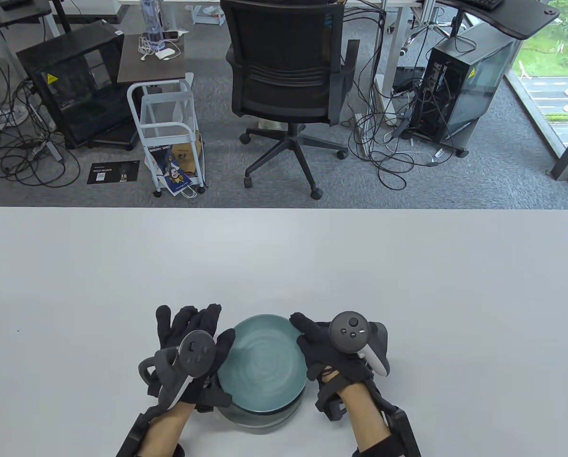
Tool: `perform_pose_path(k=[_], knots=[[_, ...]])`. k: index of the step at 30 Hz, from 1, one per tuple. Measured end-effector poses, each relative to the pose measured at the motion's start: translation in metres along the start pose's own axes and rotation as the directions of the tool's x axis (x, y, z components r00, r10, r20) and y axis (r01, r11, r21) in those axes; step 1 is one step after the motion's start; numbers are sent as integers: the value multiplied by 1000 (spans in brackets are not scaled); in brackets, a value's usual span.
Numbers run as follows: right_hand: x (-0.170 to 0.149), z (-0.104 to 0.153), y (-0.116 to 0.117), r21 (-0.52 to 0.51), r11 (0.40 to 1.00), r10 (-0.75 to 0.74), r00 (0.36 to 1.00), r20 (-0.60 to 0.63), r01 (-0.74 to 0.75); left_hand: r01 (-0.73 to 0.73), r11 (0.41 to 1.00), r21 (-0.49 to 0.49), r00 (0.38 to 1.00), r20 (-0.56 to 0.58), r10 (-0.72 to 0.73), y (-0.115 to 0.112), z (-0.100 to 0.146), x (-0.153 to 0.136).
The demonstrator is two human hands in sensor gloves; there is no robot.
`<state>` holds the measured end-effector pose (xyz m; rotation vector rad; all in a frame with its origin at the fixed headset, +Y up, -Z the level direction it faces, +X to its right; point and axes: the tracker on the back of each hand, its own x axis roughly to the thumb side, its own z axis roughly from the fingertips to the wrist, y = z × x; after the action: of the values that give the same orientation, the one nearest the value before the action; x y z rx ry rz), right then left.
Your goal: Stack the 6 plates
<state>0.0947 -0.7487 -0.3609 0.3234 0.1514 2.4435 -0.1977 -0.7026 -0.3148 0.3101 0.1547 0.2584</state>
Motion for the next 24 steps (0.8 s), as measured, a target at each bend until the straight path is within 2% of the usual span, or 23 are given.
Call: perform_pose_path(k=[4,5,7,11,13,15,16,19,22,24], knots=[[6,2,2,-48,987,153,988,-6,-153,37,999,-18,998,-41,-37,-6,-3,-6],[10,4,2,-87,965,247,969,-16,-248,47,999,-24,997,-54,-49,-8,-4,-7],[16,6,1,-142,905,402,915,-15,-400,83,996,-36,993,-77,-85,-10,-5,-9],[27,13,-1,-302,805,526,850,-36,-511,179,983,-37,973,-139,-183,-11,-6,-11],[34,17,-1,-346,714,621,779,-90,-609,231,973,-24,960,-155,-232,-12,-6,-10],[37,19,-1,-375,665,657,744,-118,-646,293,956,-15,943,-161,-292,-14,-5,-8],[40,20,0,-396,620,686,713,-146,-677,333,943,1,931,-156,-329,-16,-5,-6],[42,21,3,-405,556,726,661,-190,-726,415,909,33,904,-133,-408,-19,-3,-2],[41,19,6,-366,556,735,647,-203,-746,458,889,18,884,-117,-453,-23,-2,0],[38,18,8,-342,577,724,659,-205,-741,431,902,-6,898,-92,-430,-28,-4,-2]])
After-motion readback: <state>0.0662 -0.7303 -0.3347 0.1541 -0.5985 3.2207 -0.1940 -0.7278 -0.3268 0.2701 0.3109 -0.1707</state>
